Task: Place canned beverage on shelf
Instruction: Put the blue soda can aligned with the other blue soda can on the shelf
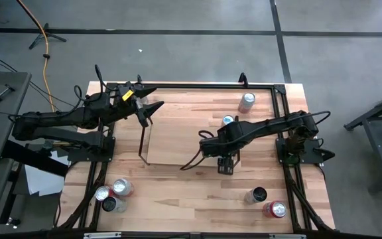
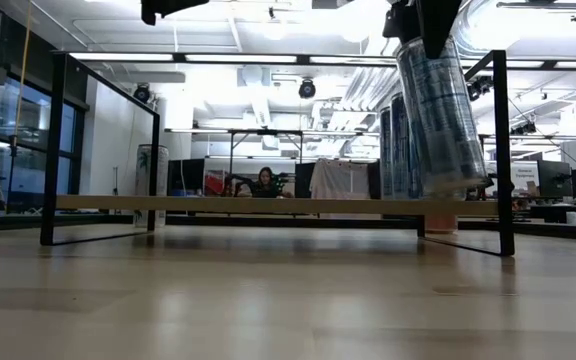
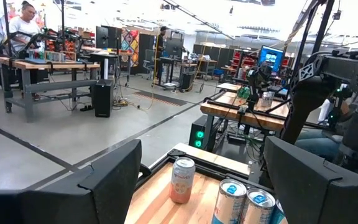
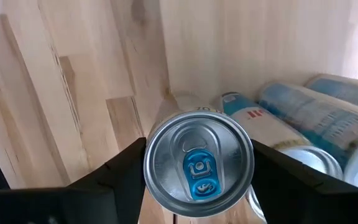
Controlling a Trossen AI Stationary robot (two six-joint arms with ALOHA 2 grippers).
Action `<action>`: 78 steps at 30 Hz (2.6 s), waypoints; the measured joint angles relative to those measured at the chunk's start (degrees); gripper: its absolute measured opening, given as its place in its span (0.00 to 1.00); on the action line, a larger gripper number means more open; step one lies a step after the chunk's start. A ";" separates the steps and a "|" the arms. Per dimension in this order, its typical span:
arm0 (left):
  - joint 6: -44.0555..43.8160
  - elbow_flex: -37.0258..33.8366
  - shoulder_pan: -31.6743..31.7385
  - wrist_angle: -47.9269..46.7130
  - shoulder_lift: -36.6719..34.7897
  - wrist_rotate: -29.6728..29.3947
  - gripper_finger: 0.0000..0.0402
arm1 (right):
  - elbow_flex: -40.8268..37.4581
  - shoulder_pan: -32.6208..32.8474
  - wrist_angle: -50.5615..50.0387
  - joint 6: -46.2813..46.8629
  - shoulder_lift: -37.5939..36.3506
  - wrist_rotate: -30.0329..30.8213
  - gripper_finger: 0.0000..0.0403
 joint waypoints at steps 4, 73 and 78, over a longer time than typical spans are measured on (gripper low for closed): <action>0.00 0.00 -0.02 0.00 0.00 -0.02 0.74 | 0.02 0.19 0.62 2.57 -2.52 1.82 0.58; 0.02 0.00 -0.02 0.00 0.00 -0.02 0.74 | 1.57 4.26 -4.88 -0.15 -7.03 4.95 0.66; 0.02 0.00 -0.01 -0.01 0.00 -0.03 0.74 | 1.61 4.26 -4.68 -0.11 -12.31 8.65 0.64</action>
